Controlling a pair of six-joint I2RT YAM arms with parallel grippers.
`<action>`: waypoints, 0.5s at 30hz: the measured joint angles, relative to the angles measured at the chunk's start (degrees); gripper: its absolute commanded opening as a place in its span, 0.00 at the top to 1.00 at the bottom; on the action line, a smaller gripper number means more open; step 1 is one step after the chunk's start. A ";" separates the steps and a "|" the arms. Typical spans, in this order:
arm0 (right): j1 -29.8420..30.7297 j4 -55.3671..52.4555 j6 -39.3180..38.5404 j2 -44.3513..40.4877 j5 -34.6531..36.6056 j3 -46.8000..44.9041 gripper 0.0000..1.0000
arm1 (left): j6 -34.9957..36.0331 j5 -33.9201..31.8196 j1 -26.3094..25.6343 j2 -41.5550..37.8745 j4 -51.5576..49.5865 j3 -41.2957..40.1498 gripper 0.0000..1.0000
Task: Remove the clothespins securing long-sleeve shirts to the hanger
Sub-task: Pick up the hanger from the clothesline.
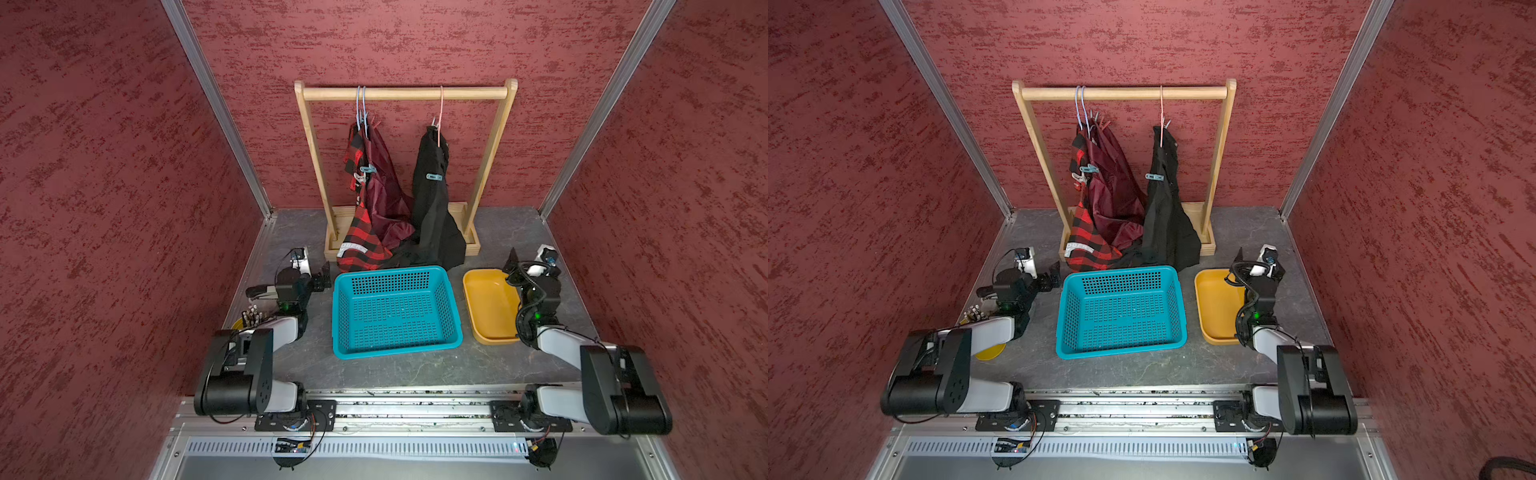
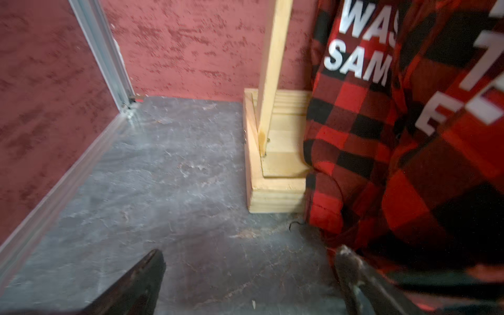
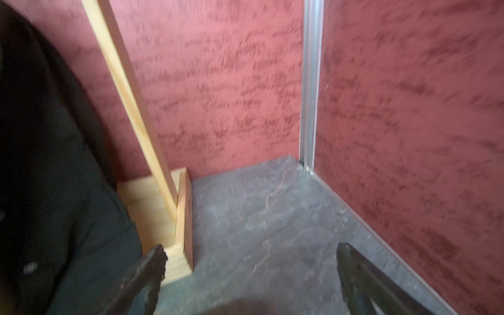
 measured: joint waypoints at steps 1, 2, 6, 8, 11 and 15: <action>0.00 -2.03 0.46 -1.90 0.83 0.24 0.01 | -0.17 -0.85 -0.02 -2.10 -1.77 0.52 0.00; 0.00 -4.76 1.09 -3.65 1.77 0.87 0.01 | -0.59 -1.66 -0.02 -4.50 -4.13 1.20 0.00; -0.07 -18.97 5.92 -5.55 3.89 8.61 0.01 | -2.69 -4.20 -0.17 -13.05 -17.66 7.98 0.00; -0.15 -26.16 9.18 -5.49 2.67 14.36 0.01 | -4.33 -5.18 -0.44 -16.15 -26.18 13.66 0.01; -0.15 -32.44 14.10 -5.75 -1.60 20.33 0.01 | -6.84 -4.94 -0.59 -19.74 -38.23 21.31 0.00; -0.15 -37.35 20.59 -6.25 -7.65 25.79 0.01 | -10.16 -2.51 -1.62 -22.56 -53.51 31.26 0.00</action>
